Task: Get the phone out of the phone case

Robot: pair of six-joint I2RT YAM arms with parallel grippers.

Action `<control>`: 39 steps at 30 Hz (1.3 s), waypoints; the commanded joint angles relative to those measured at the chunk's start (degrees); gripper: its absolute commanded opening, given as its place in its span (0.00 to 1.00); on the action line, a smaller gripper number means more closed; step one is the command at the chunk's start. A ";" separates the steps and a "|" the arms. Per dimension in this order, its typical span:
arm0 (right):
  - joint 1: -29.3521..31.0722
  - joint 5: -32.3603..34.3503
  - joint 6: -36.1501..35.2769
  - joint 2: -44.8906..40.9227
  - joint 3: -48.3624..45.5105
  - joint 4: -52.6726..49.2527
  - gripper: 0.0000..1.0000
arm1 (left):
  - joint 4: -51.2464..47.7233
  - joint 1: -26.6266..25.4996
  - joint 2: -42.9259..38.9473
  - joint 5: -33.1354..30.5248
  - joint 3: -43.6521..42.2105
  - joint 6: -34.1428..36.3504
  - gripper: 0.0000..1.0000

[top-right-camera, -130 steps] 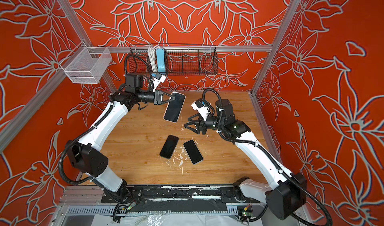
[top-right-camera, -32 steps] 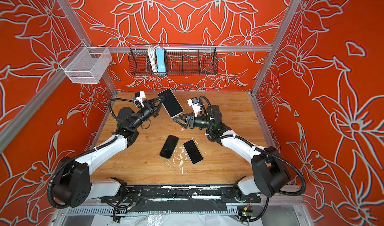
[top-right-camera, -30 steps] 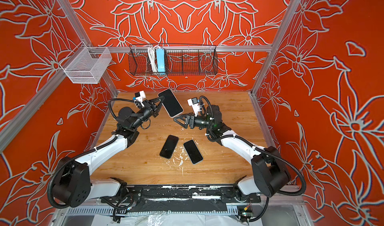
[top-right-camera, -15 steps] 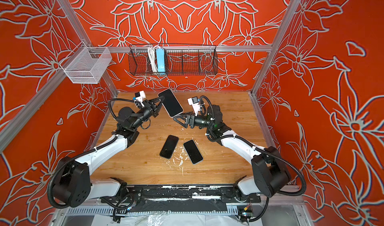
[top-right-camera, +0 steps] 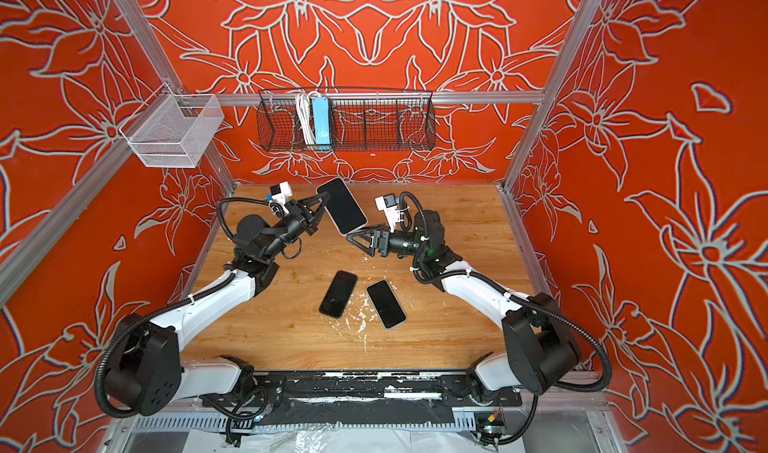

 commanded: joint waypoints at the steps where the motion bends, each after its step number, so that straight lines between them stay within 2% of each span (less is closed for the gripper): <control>1: -0.21 1.34 1.15 0.57 -0.85 1.76 0.82 | 5.94 -0.54 -1.78 0.14 1.77 -1.40 0.00; 23: -3.50 6.34 8.55 2.54 -3.37 6.53 0.76 | 6.78 -3.34 -4.63 -0.71 1.38 -2.28 0.00; 39: -4.01 7.24 11.74 5.17 -3.60 8.81 0.74 | 8.89 -5.96 -3.99 -1.35 2.13 -3.24 0.00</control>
